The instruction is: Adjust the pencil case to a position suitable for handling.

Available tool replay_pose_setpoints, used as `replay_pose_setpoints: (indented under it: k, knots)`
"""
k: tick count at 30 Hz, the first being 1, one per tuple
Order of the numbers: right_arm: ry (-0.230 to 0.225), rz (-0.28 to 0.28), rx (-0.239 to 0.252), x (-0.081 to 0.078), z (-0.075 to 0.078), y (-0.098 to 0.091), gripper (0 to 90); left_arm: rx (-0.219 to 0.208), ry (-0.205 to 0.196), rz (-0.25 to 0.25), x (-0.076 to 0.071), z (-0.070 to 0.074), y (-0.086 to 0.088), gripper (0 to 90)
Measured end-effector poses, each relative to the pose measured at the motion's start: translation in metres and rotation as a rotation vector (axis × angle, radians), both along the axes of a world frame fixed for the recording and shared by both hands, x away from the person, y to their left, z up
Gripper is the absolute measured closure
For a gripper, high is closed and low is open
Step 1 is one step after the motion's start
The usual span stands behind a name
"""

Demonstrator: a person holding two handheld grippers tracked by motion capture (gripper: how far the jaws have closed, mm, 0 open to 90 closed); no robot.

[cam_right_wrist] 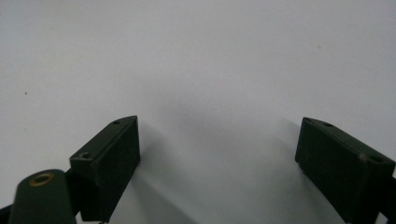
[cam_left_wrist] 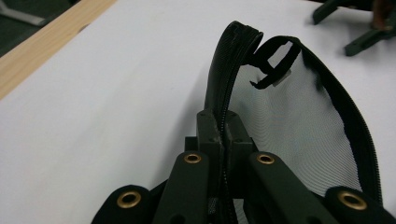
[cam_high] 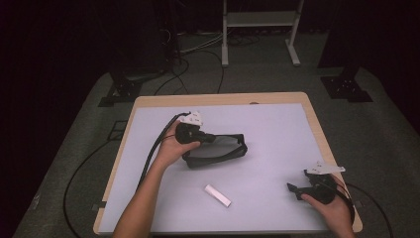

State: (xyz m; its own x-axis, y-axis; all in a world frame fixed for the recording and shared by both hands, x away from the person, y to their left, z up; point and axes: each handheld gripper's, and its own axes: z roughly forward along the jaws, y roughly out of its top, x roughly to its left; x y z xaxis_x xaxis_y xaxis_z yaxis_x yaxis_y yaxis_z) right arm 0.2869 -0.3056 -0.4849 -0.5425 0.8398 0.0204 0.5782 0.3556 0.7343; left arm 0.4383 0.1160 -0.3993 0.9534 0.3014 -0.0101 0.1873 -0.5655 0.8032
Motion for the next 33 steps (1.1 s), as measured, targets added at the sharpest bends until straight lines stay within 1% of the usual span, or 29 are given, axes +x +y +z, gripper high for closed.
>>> replay_pose_setpoints:
  k: [1,2,3,4,5,8,11,12,13,19,20,33]
  knots:
    - [-0.001,0.000,0.000,0.000,0.000,0.000,12.9,-0.003,0.005,-0.019,-0.003,0.001,-0.004,88.4]
    - [-0.001,0.000,0.000,0.000,0.000,0.000,12.9,-0.003,0.005,-0.019,-0.003,0.001,-0.004,88.4]
    - [-0.001,0.001,-0.001,0.000,0.000,0.000,12.9,0.002,0.005,-0.037,-0.005,0.001,-0.007,88.3]
    - [-0.001,0.001,-0.001,0.000,0.000,0.000,12.9,0.002,0.005,-0.037,-0.005,0.001,-0.007,88.4]
    - [-0.001,0.001,-0.001,0.000,0.000,0.000,12.9,0.005,0.006,-0.052,-0.007,0.001,-0.010,88.4]
    - [-0.001,0.001,-0.001,0.000,0.000,0.000,12.9,0.008,0.012,-0.066,-0.009,0.001,-0.013,88.3]
    - [-0.001,0.003,-0.002,0.000,0.000,0.000,12.9,0.008,0.024,-0.097,-0.011,-0.001,-0.018,88.4]
    - [-0.001,0.003,-0.002,0.000,0.000,0.000,12.9,0.008,0.024,-0.097,-0.011,-0.001,-0.018,88.4]
    - [-0.001,0.003,-0.002,0.000,0.000,0.000,12.9,0.011,0.028,-0.113,-0.012,-0.002,-0.020,88.4]
    - [0.001,0.001,-0.001,0.000,0.000,0.000,12.8,0.020,0.040,-0.140,-0.015,-0.004,-0.027,88.4]
    - [0.000,0.002,-0.001,0.000,0.000,0.000,12.9,0.023,0.050,-0.147,-0.015,-0.006,-0.029,88.4]
    - [-0.001,0.001,-0.001,0.000,0.000,0.000,12.9,0.026,0.074,-0.177,-0.016,-0.013,-0.037,88.4]
